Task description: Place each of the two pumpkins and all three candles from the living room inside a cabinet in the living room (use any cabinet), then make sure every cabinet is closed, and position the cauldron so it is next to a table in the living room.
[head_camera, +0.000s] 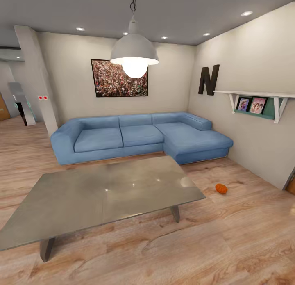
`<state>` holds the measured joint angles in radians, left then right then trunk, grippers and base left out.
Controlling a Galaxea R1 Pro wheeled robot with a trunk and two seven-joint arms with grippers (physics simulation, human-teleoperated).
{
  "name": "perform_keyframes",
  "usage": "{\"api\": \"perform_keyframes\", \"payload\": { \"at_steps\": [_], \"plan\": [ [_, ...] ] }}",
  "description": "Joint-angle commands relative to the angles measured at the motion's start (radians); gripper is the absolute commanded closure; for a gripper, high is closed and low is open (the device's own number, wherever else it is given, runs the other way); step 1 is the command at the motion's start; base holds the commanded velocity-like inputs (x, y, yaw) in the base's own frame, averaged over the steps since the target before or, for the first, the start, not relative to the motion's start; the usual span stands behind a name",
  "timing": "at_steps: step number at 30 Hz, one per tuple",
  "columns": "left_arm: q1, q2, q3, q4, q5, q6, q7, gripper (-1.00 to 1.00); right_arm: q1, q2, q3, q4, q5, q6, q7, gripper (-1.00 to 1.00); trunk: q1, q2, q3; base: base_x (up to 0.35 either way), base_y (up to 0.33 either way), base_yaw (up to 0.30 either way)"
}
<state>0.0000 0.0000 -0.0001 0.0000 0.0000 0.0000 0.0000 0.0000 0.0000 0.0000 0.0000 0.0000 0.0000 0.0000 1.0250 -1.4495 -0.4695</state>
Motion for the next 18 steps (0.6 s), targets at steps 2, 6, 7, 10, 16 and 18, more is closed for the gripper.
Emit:
{"api": "perform_keyframes", "payload": {
  "at_steps": [2,6,7,10,16,18],
  "plan": [
    [0.0,-0.005,0.0,-0.011,0.003,-0.011,-0.011,-1.0,-0.012,0.005,-0.011,0.001,-0.011,-0.011,-0.004,-1.0,0.0,0.0,-0.001,0.0,0.0,0.0],
    [-0.002,-0.01,0.004,-0.034,0.001,-0.034,-0.014,-1.0,-0.015,0.006,-0.02,-0.007,-0.018,-0.034,0.0,-1.0,0.0,0.0,-0.001,0.0,0.0,0.0],
    [-0.002,-0.012,0.003,-0.04,0.001,-0.039,-0.014,-1.0,-0.015,0.006,-0.02,-0.008,-0.016,-0.039,-0.002,-1.0,0.0,0.0,-0.001,0.0,0.0,0.0],
    [-0.002,-0.014,0.003,-0.057,0.0,-0.056,-0.014,-1.0,-0.015,0.006,-0.02,-0.008,-0.016,-0.056,-0.005,-1.0,0.0,0.0,-0.001,0.0,0.0,0.0],
    [-0.001,-0.013,0.003,-0.087,-0.001,-0.09,-0.013,-1.0,-0.015,0.006,-0.02,-0.008,-0.016,-0.079,-0.01,-1.0,0.0,0.0,-0.001,-0.013,0.0,0.068],
    [-0.001,-0.012,0.005,-0.087,0.002,-0.101,-0.013,-1.0,-0.015,0.006,-0.02,-0.008,-0.017,-0.079,-0.011,-1.0,0.0,0.0,-0.001,-0.106,0.007,0.231]
  ]
}}
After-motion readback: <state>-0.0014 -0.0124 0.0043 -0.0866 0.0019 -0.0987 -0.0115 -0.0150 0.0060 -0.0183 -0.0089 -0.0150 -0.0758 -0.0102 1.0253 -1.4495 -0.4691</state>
